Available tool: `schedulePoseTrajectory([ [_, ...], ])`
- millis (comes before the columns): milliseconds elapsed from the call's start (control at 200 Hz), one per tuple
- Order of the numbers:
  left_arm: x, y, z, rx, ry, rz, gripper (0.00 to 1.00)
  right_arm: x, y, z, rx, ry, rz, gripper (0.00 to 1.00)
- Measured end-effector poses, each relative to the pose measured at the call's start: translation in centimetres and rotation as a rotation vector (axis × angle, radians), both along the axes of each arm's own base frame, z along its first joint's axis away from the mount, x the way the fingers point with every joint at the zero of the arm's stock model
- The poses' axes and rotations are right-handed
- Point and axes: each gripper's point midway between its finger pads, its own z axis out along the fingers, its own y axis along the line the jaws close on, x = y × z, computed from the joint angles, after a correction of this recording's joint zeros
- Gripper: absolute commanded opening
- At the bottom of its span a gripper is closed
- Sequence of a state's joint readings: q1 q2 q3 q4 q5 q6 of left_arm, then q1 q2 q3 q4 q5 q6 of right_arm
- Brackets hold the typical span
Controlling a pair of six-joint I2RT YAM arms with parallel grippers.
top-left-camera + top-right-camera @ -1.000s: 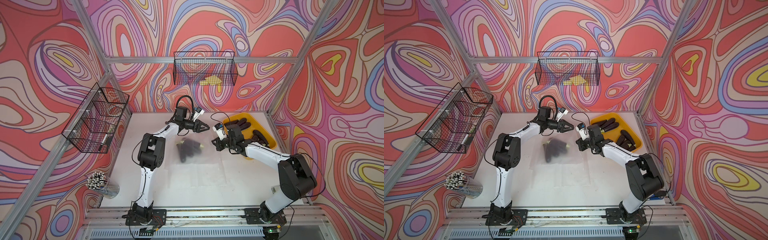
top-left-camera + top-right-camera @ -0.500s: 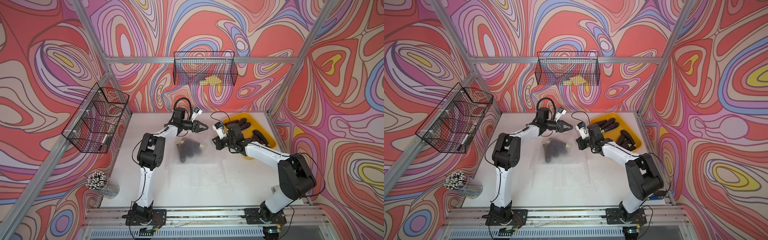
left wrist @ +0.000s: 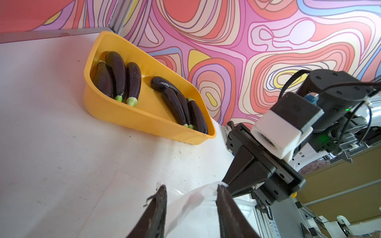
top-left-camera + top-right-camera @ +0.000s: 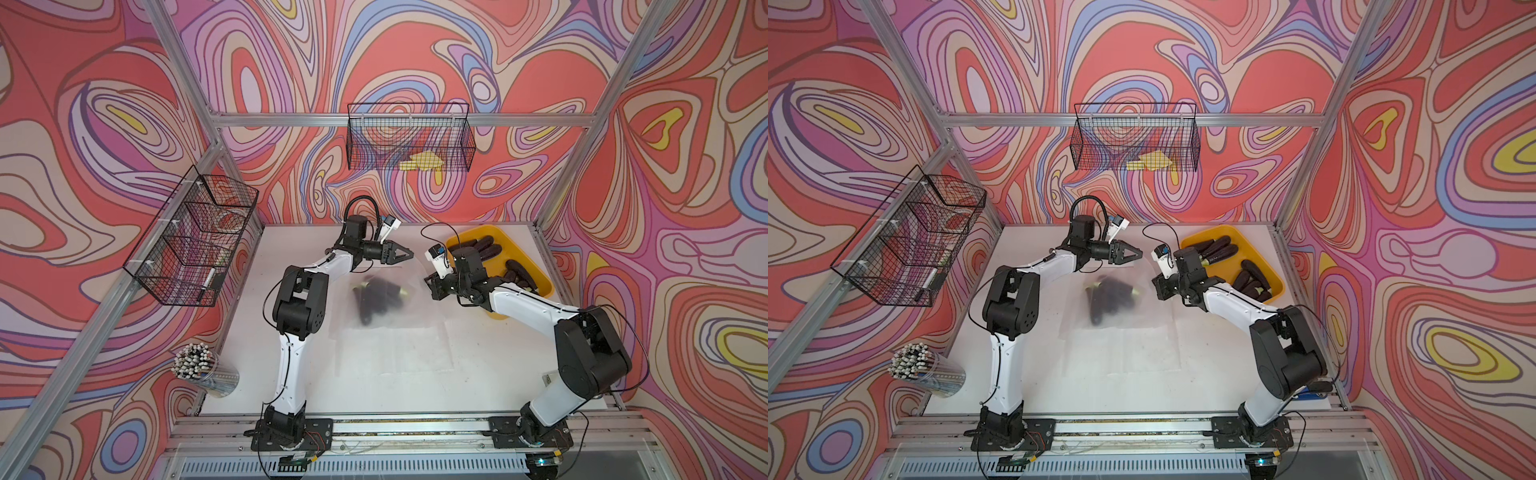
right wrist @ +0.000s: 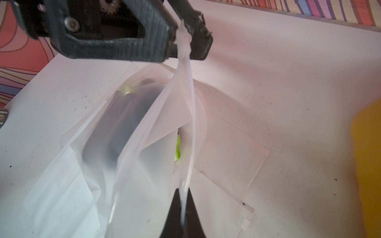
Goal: Place the eggplant in a zip-top bag and seal the zipper
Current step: Adjust the zipper food storage bag in the zipper food storage bag.
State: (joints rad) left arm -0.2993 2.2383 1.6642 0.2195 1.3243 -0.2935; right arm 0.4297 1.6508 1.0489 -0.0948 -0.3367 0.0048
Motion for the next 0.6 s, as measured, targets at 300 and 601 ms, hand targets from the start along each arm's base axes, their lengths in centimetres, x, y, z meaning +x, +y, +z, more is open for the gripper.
schedulePoseTrajectory([
  [300, 0.4, 0.7, 0.0, -0.013, 0.012, 0.011, 0.37, 0.1, 0.0, 0.0, -0.003, -0.006, -0.001, 0.02],
  [601, -0.1, 1.1, -1.5, 0.024, 0.037, 0.012, 0.37, 0.2, -0.1, 0.0, -0.007, -0.009, -0.001, 0.02],
])
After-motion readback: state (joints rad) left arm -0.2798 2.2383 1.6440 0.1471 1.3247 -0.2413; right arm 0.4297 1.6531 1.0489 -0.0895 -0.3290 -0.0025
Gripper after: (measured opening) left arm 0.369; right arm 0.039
